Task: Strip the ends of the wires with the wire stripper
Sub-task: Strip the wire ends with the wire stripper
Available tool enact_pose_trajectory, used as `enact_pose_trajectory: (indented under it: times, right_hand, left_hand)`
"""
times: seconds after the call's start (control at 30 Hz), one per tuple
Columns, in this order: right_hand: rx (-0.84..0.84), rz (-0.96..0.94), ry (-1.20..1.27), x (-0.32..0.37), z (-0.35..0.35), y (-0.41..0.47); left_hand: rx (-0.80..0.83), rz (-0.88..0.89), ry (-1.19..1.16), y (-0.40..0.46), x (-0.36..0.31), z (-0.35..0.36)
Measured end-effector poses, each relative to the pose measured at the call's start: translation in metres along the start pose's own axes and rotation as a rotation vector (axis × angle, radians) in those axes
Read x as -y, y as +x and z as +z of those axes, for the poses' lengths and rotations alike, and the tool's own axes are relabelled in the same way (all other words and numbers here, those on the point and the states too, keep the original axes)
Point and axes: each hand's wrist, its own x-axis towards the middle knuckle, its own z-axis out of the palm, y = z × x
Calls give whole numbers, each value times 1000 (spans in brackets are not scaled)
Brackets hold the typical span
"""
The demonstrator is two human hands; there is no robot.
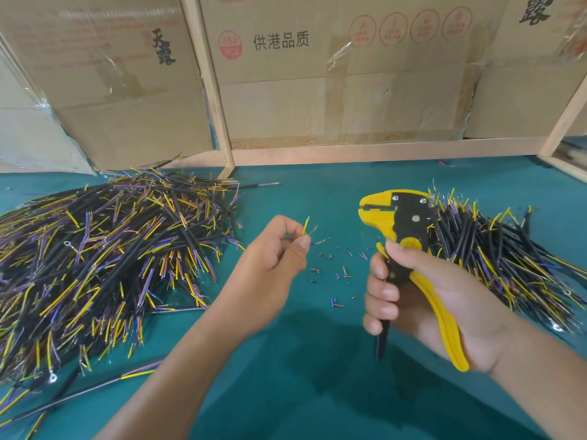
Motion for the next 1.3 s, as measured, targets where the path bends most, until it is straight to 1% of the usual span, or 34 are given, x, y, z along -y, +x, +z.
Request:
enact_pose_trajectory:
  times: [0.1,0.23,0.3,0.4,0.47,0.63,0.8,0.93,0.97,1.07,1.1,1.3]
  right_hand:
    - [175,37,60,-11,-3,2]
    - [275,96,155,-21,-3,2]
    - [244,124,105,-27,-3,3]
    - [58,93,-191,-33,-6,4]
    - [26,76,-271,-31,-8,3]
    - [19,82,-215,-22,-6,-2]
    - [-7,80,-306,-22,-2,-4]
    - [-35,81,-327,-26,2,-4]
    - [-29,92,-307,-27,3,-4]
    - [59,122,-92,-26,6,-2]
    - [67,123,-59,-26,5,-1]
    - [66,124,-14,-29,-10,7]
  left_hand:
    - [3,-10,25,-1,2,2]
    - [-26,18,125,-1,2,4]
    - [-50,26,124,-1,1,5]
    - [-47,76,139,-3,-1,5]
    - [-25,116,147,-4,-3,5]
    - [44,147,117,-5,-6,5]
    - [61,136,89,-4,-4,7]
    - [49,116,83,-4,-2,6]
    - [48,105,82,-4,-2,6]
    - [50,67,78,-4,-4,6]
    - [49,57,65,-4,-4,6]
    - [-27,46,37,-4,-10,6]
